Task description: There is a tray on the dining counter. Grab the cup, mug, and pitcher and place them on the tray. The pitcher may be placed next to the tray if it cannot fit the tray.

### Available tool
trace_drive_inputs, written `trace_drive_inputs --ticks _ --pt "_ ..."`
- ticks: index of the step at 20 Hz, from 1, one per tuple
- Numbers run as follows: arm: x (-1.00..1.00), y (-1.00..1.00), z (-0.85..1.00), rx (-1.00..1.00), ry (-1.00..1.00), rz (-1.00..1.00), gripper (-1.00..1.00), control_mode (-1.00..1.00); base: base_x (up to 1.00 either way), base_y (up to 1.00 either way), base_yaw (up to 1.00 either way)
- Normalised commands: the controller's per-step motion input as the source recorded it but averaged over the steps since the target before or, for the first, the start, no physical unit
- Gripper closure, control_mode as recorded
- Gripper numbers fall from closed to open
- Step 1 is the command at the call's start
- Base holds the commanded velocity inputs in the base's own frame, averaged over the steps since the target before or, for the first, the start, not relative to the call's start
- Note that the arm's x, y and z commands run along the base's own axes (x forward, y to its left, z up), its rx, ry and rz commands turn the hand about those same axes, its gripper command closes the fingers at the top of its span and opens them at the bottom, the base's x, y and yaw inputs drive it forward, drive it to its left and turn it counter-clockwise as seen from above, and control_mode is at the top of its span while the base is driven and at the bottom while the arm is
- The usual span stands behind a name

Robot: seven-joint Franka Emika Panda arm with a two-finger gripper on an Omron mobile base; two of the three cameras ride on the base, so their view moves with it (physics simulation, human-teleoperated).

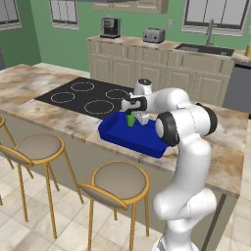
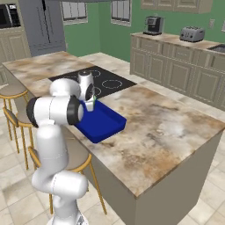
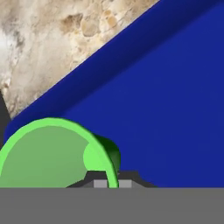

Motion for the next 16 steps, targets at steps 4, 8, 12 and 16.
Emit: trace_drive_inputs --ticks 4,8,12,16 --pt "0.46 0.06 -0.14 0.0 0.04 0.0 1.0 -1.0 0.0 0.0 0.0" --pt "0.42 0.04 -0.14 0.0 0.03 0.0 1.0 -1.0 0.0 0.0 0.0" --pt "0.41 0.04 -0.13 0.0 0.03 0.0 1.0 -1.0 0.0 0.0 0.0" --pt "0.42 0.05 -0.12 0.0 0.04 0.0 1.0 -1.0 0.0 0.0 0.0"
